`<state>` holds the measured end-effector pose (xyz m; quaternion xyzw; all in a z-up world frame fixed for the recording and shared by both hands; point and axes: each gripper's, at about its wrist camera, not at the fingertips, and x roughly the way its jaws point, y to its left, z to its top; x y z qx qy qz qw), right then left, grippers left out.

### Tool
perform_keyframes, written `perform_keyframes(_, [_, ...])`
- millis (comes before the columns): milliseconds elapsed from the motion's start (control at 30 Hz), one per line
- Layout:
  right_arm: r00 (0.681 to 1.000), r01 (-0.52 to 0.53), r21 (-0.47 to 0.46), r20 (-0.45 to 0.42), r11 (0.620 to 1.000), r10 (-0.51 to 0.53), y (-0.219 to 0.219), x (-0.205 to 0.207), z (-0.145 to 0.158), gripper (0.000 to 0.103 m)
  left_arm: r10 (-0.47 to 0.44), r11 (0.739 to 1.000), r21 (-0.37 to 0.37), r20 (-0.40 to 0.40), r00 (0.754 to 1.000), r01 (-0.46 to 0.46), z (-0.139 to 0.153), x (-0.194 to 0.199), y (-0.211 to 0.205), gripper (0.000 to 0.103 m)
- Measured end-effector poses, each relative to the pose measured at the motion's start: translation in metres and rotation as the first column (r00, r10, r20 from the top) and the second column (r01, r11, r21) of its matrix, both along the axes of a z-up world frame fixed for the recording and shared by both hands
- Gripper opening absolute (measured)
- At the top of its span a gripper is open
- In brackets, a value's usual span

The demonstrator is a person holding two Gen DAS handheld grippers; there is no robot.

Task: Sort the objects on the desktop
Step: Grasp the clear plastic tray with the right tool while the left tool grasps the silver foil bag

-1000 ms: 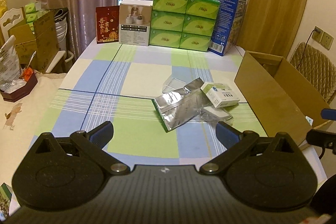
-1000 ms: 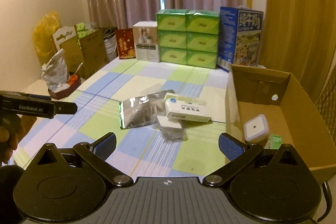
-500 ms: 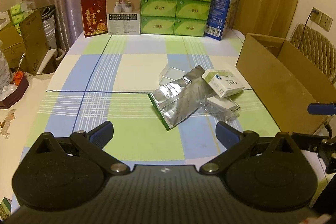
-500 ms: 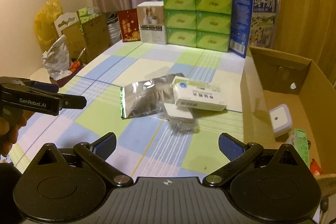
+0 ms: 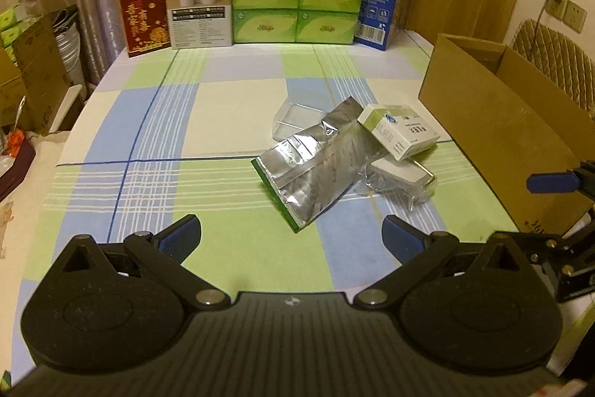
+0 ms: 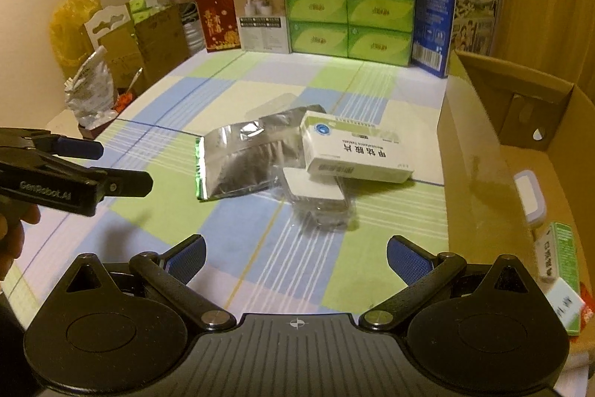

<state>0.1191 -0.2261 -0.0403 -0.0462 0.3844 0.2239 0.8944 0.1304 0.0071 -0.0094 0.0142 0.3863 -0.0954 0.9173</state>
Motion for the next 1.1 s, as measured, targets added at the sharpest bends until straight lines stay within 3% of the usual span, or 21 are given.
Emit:
perform_keyframes(233, [1.0,0.011,-0.013,-0.029,1.0,-0.011,0.005,0.031,-0.02,0.101,-0.092,0.996,0.018,-0.006,0.996,0.092,-0.013,0.025,0.0,0.102])
perform_keyframes(433, [0.999,0.002,-0.028,-0.053,1.0,-0.003,0.01,0.059,-0.04,0.101,-0.218,0.974,0.068,-0.004,0.976,0.218,-0.029,0.052,-0.005,0.102])
perform_keyframes(700, [0.997,-0.01,-0.019,-0.079,1.0,0.009,0.012,0.091,-0.061,0.093,-0.351,0.927,0.136,-0.011,0.936,0.349,-0.048,0.089,-0.019,0.1])
perform_keyframes(833, [0.996,-0.024,-0.02,-0.089,1.0,0.022,0.013,0.1,-0.068,0.088,-0.427,0.889,0.169,-0.032,0.904,0.426,-0.056,0.106,-0.03,0.093])
perform_keyframes(967, [0.995,-0.042,-0.028,-0.091,0.999,0.039,0.015,0.107,-0.074,0.079,-0.493,0.844,0.217,-0.051,0.869,0.491,-0.064,0.118,-0.041,0.091])
perform_keyframes(1100, [0.994,-0.054,-0.02,-0.098,0.998,0.052,0.018,0.112,-0.076,0.066,-0.528,0.819,0.214,-0.08,0.846,0.532,-0.068,0.127,-0.047,0.083])
